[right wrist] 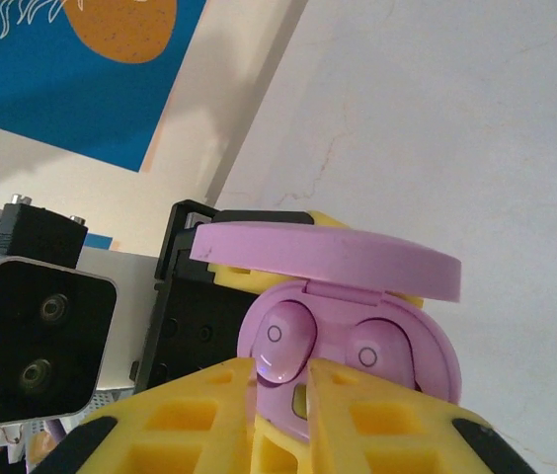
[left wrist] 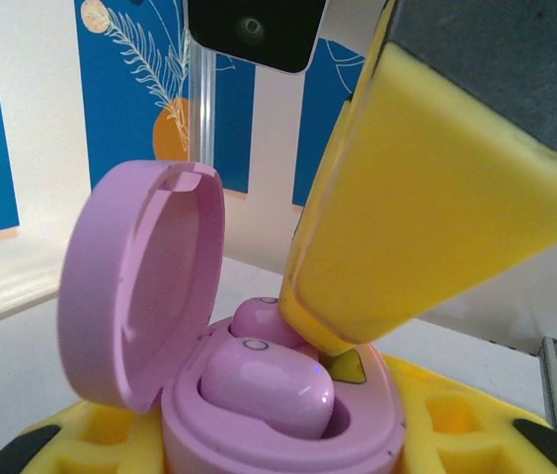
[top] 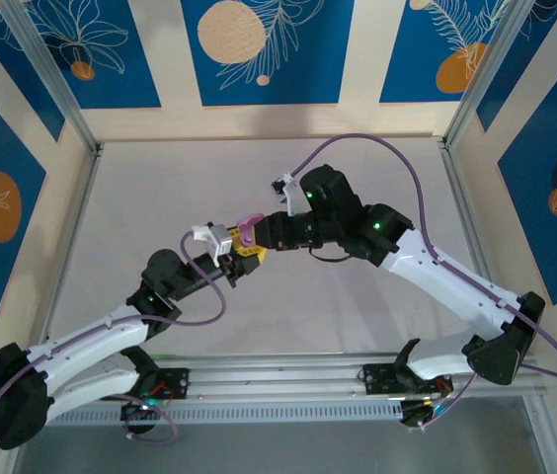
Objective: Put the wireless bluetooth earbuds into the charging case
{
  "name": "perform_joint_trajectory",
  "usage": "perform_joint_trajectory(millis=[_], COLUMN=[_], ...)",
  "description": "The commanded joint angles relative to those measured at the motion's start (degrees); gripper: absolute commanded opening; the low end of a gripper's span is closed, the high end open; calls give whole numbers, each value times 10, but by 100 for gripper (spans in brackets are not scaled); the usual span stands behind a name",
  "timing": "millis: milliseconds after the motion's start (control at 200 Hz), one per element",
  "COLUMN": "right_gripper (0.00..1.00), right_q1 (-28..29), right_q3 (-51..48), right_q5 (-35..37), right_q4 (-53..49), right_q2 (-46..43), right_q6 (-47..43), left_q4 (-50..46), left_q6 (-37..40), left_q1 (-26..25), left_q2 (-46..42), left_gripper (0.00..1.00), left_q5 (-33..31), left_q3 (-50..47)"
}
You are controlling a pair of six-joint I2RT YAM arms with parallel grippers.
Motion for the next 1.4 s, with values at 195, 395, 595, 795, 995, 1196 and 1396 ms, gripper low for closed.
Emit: perform_joint_trajectory(millis=[195, 395, 595, 795, 995, 1196, 1396], right_gripper=[24, 30, 49, 58, 60, 61, 61], right_q1=[-1, -4, -50, -114, -121, -122, -121], right_q3=[11, -42, -105, -122, -101, -70, -66], right_q5=[-26, 23, 77, -12, -79, -133, -152], right_q4=[34, 74, 75, 71, 74, 71, 70], right_q2=[-22, -107, -183, -187, -144, -90, -72], right_q6=[-6, -30, 21, 73, 82, 84, 88], left_q4=[17, 22, 15, 14, 4, 5, 6], left_q6=[7, 18, 41, 47, 46, 46, 43], left_q1=[-5, -5, -5, -12, -20, -22, -24], left_q2=[-9, -12, -4, 12, 25, 31, 33], left_gripper=[25, 24, 24, 24, 24, 24, 24], left_q5=[12, 17, 82, 124, 132, 133, 126], left_q3=[3, -2, 5, 19, 32, 39, 44])
